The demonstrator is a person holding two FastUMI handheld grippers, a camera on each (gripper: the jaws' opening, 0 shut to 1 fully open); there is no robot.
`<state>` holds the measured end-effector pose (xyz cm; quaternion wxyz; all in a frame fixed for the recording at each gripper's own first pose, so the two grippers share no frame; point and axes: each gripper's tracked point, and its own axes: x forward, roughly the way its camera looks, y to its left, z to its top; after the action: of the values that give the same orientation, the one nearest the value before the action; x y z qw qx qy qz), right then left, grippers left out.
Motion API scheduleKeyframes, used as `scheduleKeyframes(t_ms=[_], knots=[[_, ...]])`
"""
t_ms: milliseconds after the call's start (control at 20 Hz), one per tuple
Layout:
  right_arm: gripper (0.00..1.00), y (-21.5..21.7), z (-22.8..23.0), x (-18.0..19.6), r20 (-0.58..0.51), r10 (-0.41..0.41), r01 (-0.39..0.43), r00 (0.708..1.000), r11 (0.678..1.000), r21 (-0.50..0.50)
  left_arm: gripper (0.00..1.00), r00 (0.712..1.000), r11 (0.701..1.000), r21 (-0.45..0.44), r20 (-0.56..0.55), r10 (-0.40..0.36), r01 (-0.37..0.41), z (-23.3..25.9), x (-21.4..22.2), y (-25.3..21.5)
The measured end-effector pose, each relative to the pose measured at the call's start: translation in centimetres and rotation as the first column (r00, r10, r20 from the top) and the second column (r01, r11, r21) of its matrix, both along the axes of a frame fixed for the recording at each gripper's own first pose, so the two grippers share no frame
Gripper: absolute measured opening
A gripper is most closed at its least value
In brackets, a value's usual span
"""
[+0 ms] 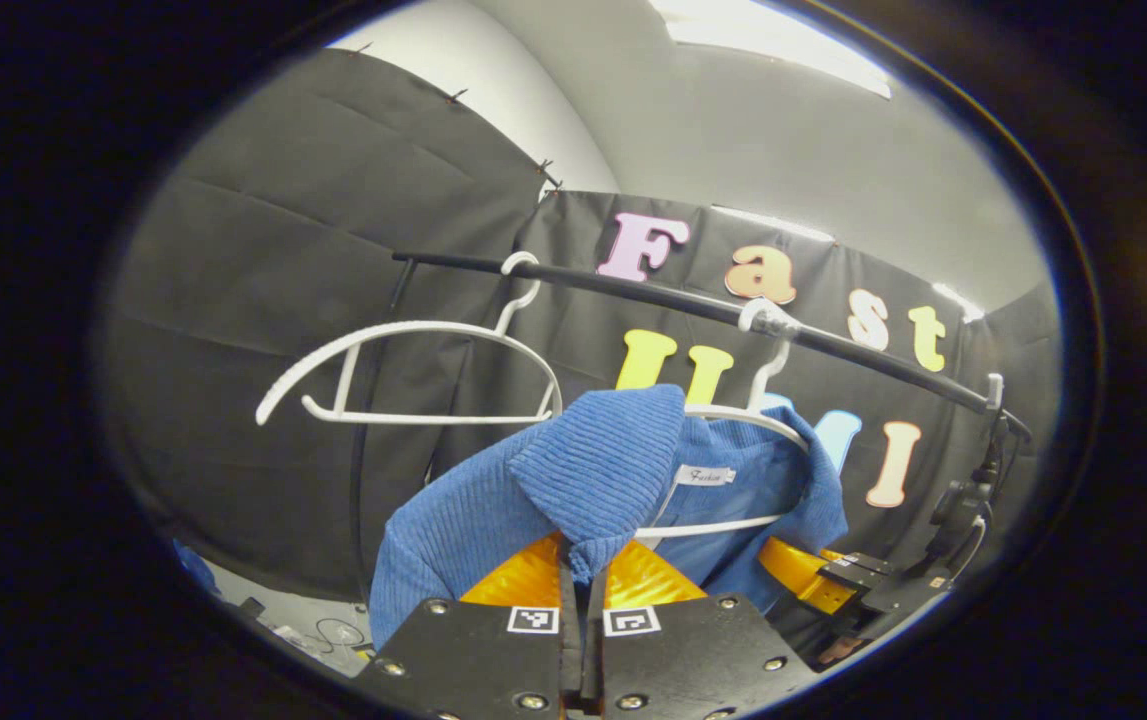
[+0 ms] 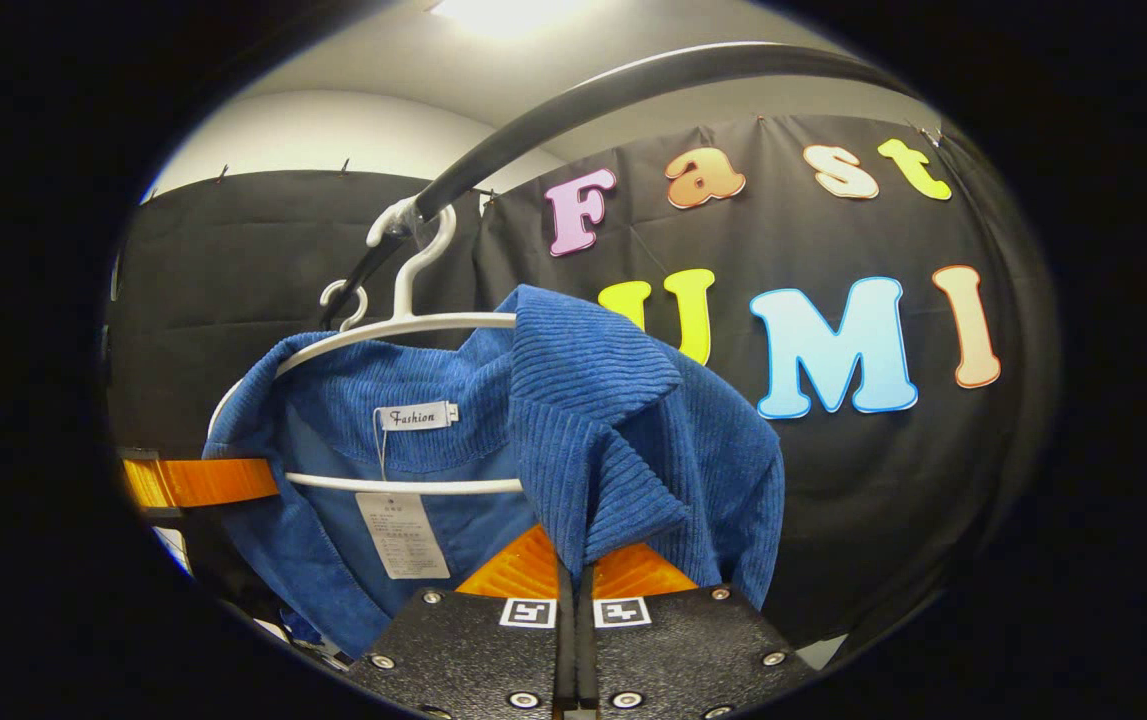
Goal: Grasp the clothes on the hanger with both hands and then place them into the laundry hamper below.
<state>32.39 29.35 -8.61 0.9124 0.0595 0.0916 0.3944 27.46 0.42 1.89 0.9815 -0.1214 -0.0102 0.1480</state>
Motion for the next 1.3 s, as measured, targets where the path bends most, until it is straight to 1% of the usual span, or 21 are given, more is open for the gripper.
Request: scheduleKeyframes(t_ms=[50, 100, 350, 600, 750, 850, 900, 1050, 1100, 1200, 1300], knots=[[0.00, -0.4, 0.2, 0.3, 0.007, -0.012, 0.012, 1.000, 1.000, 0.002, 0.07, 1.000, 1.000, 0.008, 0.009, 0.004, -0.004, 0.6, -0.3, 0.3], [0.00, -0.8, 0.4, 0.6, 0.015, -0.027, 0.027, 1.000, 1.000, 0.004, 0.01, 1.000, 1.000, 0.018, 0.016, 0.004, -0.004, 1.1, -0.8, 0.4], [0.00, -2.8, 1.3, 2.7, 0.038, -0.108, 0.107, 0.993, 0.994, 0.027, 0.01, 0.999, 0.998, 0.065, 0.034, 0.023, -0.025, 3.4, -2.4, 1.5], [0.00, -4.4, 1.7, 4.6, 0.068, -0.165, 0.163, 0.984, 0.986, 0.040, 0.01, 0.997, 0.996, 0.072, 0.053, 0.053, -0.056, 5.0, -3.3, 2.9], [0.00, -4.7, 1.8, 5.5, 0.092, -0.187, 0.183, 0.978, 0.982, 0.049, 0.01, 0.994, 0.996, 0.059, 0.090, 0.065, -0.070, 6.3, -3.6, 4.0], [0.00, -5.1, 2.0, 6.3, 0.118, -0.207, 0.202, 0.971, 0.978, 0.050, 0.00, 0.991, 0.993, 0.069, 0.102, 0.085, -0.093, 7.1, -3.9, 5.2], [0.00, -5.2, 2.3, 7.0, 0.134, -0.215, 0.210, 0.967, 0.976, 0.049, 0.07, 0.990, 0.991, 0.080, 0.106, 0.095, -0.104, 7.6, -4.0, 5.7], [0.00, -5.5, 2.8, 9.0, 0.185, -0.250, 0.246, 0.950, 0.968, 0.043, 0.07, 0.987, 0.988, 0.097, 0.118, 0.110, -0.122, 8.4, -4.1, 6.6], [0.00, -5.9, 2.9, 9.7, 0.207, -0.268, 0.266, 0.941, 0.963, 0.041, 0.00, 0.987, 0.987, 0.101, 0.118, 0.113, -0.125, 8.5, -4.1, 6.8], [0.00, -6.0, 3.2, 10.2, 0.241, -0.279, 0.277, 0.930, 0.960, 0.041, 0.01, 0.987, 0.985, 0.120, 0.113, 0.112, -0.126, 8.7, -3.8, 7.3], [0.00, -5.8, 3.4, 10.3, 0.278, -0.279, 0.281, 0.919, 0.959, 0.035, 0.00, 0.988, 0.982, 0.139, 0.104, 0.111, -0.125, 8.7, -3.6, 7.8]])
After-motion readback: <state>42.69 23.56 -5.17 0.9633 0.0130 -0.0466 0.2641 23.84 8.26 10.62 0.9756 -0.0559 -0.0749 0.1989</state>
